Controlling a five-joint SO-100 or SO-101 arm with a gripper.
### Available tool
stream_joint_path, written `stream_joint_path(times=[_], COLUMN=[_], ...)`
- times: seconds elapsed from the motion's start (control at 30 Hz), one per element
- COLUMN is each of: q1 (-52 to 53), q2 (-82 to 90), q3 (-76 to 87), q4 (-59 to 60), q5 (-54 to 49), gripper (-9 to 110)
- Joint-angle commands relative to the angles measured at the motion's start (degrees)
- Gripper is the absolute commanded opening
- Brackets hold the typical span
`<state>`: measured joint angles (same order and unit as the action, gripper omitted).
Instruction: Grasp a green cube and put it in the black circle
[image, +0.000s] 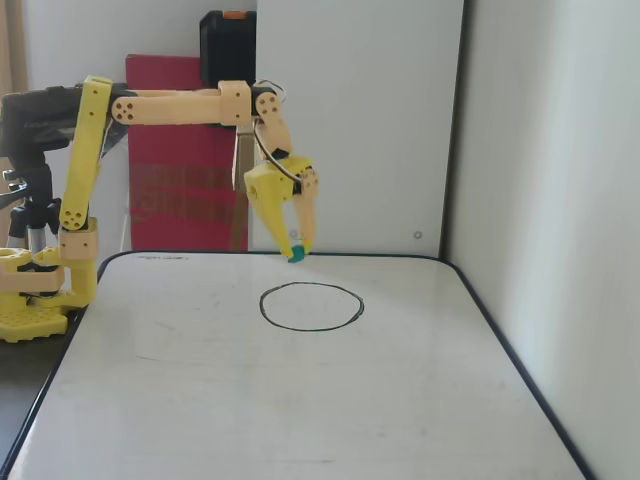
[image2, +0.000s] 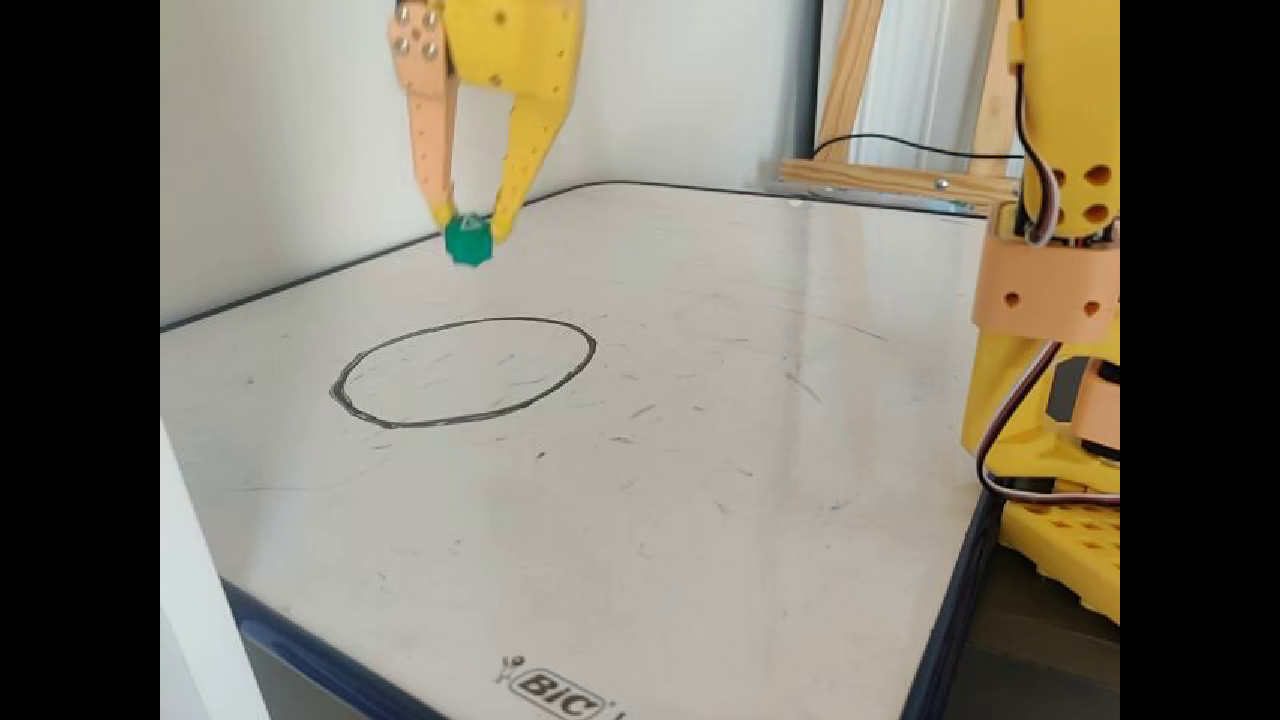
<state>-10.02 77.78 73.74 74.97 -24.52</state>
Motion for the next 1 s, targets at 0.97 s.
stream_joint_path(times=[0.97], q1=[0.9], q2=[-10.2], q3=[-4.2], q4=[-4.7], q5=[-0.5], gripper=[6])
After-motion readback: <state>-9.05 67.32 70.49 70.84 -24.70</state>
